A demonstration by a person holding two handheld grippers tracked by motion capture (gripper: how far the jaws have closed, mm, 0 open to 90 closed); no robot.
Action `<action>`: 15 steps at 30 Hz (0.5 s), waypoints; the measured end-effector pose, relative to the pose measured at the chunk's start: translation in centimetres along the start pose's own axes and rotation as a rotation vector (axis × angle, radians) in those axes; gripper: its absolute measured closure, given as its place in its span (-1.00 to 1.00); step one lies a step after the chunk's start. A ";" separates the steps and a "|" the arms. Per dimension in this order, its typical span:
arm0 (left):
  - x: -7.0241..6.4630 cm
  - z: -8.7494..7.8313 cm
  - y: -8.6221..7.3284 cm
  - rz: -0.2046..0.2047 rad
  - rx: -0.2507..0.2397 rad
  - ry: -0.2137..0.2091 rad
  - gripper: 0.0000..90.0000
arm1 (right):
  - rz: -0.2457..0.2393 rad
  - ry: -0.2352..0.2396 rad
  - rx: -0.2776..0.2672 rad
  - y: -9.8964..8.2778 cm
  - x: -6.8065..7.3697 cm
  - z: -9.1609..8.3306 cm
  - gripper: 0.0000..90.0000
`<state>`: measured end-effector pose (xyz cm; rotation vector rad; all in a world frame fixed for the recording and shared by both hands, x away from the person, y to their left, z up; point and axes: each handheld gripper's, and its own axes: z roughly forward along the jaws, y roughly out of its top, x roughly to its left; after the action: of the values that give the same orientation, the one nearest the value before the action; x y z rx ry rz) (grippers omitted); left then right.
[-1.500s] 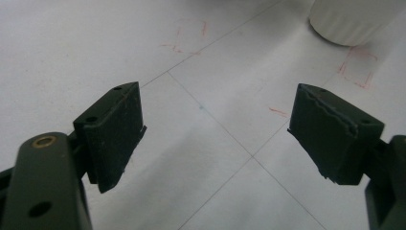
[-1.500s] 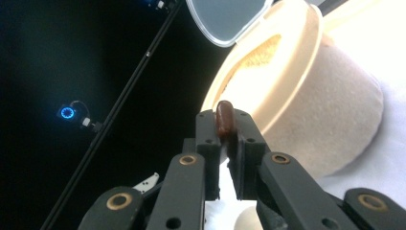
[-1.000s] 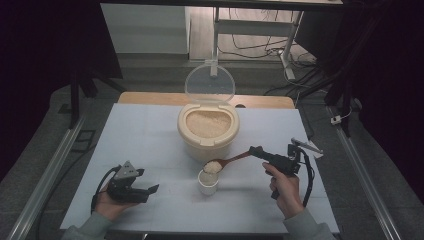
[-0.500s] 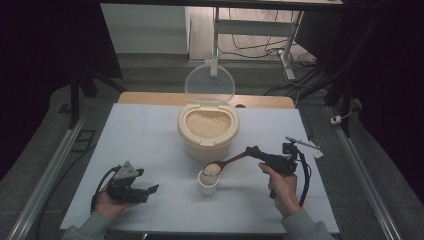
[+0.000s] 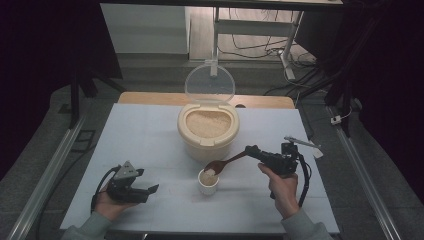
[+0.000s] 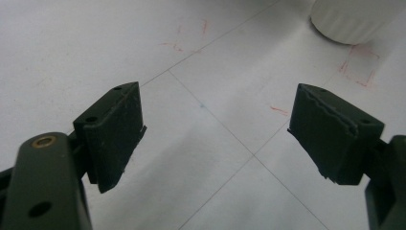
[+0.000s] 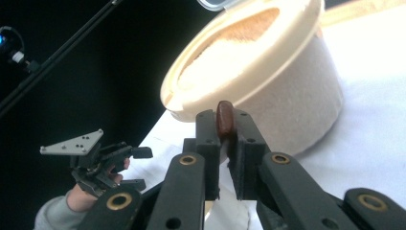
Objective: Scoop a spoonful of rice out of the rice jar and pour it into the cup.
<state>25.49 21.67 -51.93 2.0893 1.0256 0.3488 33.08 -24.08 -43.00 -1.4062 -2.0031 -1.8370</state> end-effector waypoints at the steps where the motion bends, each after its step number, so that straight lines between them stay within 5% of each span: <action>1: 0.0 0.0 0.0 0.000 0.000 0.000 -0.58 | -0.021 -0.002 -0.005 0.0 0.1 0.0 0.85; 7: 0.0 0.0 0.0 0.000 0.000 0.001 -0.58 | -0.097 0.005 -0.012 0.2 1.0 -0.2 0.85; 15: 0.1 0.0 0.0 -0.001 -0.001 0.001 -0.58 | -0.125 0.003 -0.008 0.2 1.3 -0.1 0.85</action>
<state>25.50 21.74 -51.92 2.0873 1.0267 0.3495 32.45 -23.50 -42.04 -1.3068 -2.1300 -1.8956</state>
